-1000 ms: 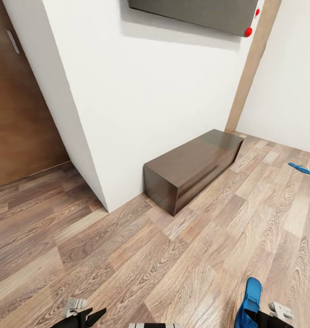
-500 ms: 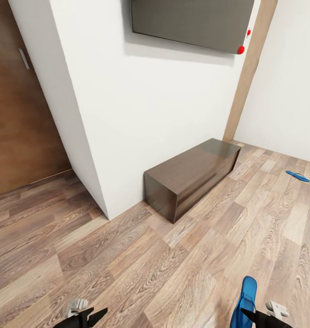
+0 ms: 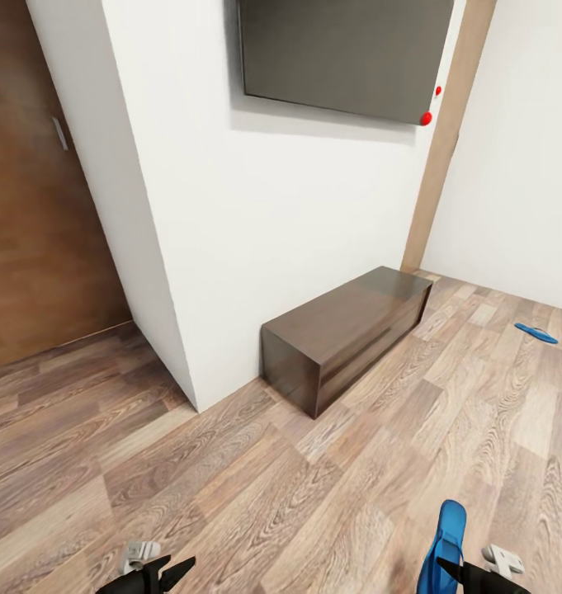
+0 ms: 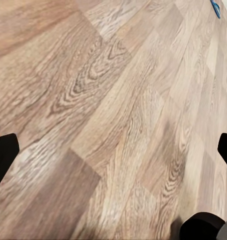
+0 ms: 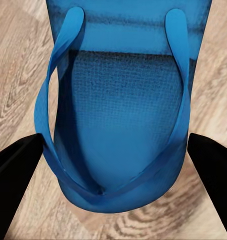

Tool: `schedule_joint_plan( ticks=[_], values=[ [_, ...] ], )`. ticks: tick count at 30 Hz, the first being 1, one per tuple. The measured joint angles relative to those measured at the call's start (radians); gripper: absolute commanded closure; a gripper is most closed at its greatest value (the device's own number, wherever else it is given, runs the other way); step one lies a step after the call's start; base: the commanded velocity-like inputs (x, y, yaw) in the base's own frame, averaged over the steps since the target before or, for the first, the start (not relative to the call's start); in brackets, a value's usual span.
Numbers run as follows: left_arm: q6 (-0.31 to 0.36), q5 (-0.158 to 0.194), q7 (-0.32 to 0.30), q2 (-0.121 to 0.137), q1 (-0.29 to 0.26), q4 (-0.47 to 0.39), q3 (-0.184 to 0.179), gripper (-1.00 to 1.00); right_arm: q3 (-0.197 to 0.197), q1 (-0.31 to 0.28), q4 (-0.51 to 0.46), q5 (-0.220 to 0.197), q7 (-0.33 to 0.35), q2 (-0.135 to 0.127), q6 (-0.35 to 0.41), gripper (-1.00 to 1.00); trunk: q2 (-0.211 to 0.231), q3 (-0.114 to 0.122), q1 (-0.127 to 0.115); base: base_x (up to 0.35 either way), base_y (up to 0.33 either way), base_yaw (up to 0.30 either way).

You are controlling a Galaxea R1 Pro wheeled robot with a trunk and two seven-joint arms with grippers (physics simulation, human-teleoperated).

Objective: In the bedroom, move the book from the bed onto either nightstand, and place the two sandals side by side next to the bed.

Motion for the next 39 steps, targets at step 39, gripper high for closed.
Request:
schedule_joint_plan(
  ticks=[39],
  values=[
    [0.0,-0.001,0.003,-0.003,0.0,0.0,-0.003,-1.0,0.0,0.0,0.0,-0.005,-0.003,0.0,0.0,1.0,0.104,0.141,-0.065,0.0,0.0,0.0]
  ],
)
